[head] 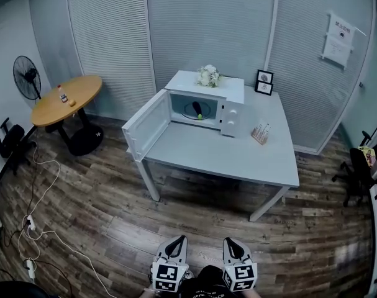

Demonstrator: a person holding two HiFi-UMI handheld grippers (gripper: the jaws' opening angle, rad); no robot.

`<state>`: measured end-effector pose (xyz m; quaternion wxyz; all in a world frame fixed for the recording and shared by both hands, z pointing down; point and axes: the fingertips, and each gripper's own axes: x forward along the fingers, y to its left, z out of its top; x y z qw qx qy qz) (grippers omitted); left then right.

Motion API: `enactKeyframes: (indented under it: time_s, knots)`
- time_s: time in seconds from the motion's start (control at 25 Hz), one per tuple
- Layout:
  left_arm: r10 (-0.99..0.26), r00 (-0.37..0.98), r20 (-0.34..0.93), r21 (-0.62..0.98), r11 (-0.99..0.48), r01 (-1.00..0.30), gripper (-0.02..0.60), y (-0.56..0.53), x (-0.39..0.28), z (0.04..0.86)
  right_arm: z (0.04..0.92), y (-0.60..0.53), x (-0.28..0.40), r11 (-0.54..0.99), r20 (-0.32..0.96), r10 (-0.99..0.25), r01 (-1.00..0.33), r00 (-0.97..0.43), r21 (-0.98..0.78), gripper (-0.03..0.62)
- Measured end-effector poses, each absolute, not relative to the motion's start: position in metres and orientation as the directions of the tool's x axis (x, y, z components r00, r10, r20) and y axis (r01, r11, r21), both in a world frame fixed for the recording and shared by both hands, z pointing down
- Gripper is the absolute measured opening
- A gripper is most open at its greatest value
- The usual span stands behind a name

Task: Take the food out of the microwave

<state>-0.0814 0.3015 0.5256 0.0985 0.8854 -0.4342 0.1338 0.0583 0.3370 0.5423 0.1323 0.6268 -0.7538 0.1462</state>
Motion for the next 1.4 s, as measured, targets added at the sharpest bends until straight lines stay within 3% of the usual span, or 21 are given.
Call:
enactKeyframes:
  time_s: [0.72,1.4]
  knots:
    - [-0.766,0.537,0.355,0.094,-0.542,-0.835,0.008,0.244,-0.078,0.54,0.554,0.263,0.062,0.247,0.41,-0.876,-0.966,-0.253,-0.068,0.005]
    - [-0.793,0.474,0.382,0.084,-0.482,-0.872,0.008,0.131,-0.032,0.54,0.557,0.137,0.114,0.302,0.398,-0.861,-0.948,-0.316,-0.1,0.005]
